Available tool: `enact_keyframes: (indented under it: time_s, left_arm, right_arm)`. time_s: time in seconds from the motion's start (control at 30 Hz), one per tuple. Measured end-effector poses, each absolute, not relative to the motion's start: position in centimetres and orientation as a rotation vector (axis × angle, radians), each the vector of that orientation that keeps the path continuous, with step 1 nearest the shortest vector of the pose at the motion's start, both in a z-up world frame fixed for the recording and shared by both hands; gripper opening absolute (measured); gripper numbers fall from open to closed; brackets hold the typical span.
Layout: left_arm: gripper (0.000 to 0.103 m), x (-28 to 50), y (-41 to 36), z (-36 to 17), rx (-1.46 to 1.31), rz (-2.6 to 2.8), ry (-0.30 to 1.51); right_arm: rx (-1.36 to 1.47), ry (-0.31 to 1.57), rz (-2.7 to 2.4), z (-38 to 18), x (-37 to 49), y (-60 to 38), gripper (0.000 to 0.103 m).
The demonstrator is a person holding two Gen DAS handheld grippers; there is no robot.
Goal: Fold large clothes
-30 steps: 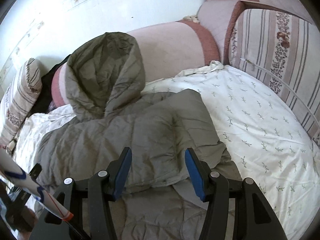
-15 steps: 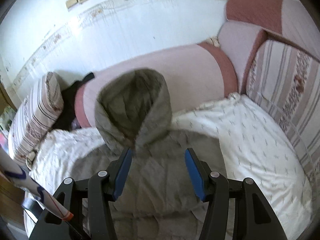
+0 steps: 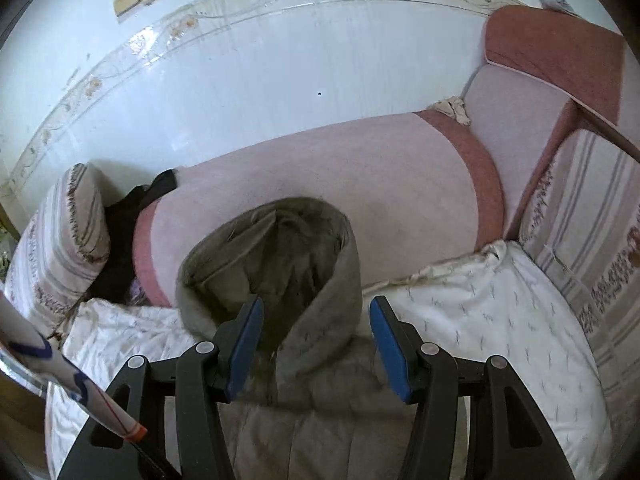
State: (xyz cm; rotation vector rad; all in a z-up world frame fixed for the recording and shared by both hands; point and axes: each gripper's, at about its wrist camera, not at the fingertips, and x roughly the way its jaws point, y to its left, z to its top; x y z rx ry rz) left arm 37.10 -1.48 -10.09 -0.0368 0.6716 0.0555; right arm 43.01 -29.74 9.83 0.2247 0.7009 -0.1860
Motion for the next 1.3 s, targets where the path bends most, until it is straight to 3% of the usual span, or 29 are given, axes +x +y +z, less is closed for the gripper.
enact_keyframes:
  time_s: [0.53,0.6,0.63,0.67,0.73,1.03,1.3]
  left_arm:
    - [0.089,38.2,-3.2,-12.5,0.041,0.05,0.671]
    - [0.089,38.5,-3.2,-12.8,0.041,0.054,0.68]
    - [0.089,38.6,-3.1,-13.0,0.038,0.051,0.685]
    - [0.089,38.8,-3.0,-13.1,0.031,0.049,0.693]
    - [0.089,39.1,-2.8,-13.4,0.009,0.045,0.714]
    - [0.089,38.9,-2.5,-13.2,-0.019,0.042,0.719]
    - [0.089,38.2,-0.4,-11.4,-0.112,0.054,0.677]
  right_arm:
    - [0.236,0.747,-0.221,1.4,56.9,-34.9,0.06]
    - [0.206,0.755,-0.234,0.4,57.9,-34.9,0.054]
    - [0.194,0.76,-0.243,0.0,58.2,-34.9,0.046]
    - [0.182,0.768,-0.25,-0.5,58.5,-34.9,0.03]
    - [0.153,0.774,-0.23,-1.2,58.4,-34.7,0.01]
    - [0.133,0.632,-0.094,1.1,48.8,-32.8,0.006]
    - [0.11,0.588,0.052,-0.3,32.2,-28.8,0.006]
